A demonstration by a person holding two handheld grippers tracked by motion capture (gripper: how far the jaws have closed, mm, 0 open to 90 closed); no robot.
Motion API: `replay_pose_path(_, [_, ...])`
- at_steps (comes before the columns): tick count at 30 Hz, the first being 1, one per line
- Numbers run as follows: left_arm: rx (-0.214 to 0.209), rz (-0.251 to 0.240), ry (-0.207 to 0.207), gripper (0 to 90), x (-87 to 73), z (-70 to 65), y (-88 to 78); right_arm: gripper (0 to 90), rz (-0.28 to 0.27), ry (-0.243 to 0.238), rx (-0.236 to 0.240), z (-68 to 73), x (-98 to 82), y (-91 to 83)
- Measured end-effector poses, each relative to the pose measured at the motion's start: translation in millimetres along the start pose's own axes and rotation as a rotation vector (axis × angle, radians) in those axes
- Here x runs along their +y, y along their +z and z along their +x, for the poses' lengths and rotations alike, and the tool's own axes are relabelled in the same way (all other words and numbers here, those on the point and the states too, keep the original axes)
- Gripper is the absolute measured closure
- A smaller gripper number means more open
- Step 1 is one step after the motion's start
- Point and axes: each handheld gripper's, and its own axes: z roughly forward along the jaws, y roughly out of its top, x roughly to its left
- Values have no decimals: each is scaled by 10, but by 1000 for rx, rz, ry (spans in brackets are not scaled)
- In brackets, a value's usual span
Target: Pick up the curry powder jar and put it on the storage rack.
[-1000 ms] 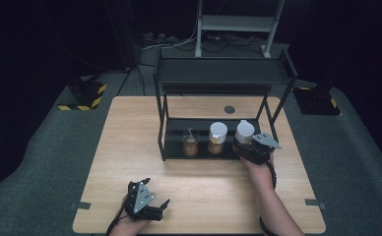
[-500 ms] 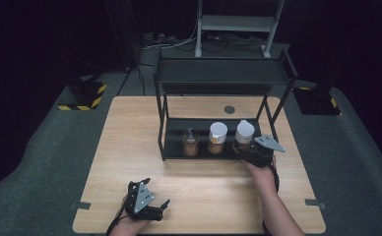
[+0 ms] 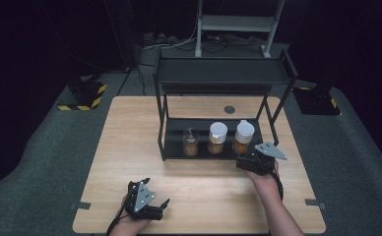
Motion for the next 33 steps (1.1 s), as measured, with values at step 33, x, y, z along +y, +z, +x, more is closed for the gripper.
replay_pose_path(33, [-4,11,27,11,21,-23,11,0,60,-138,-6,351,-518,-731])
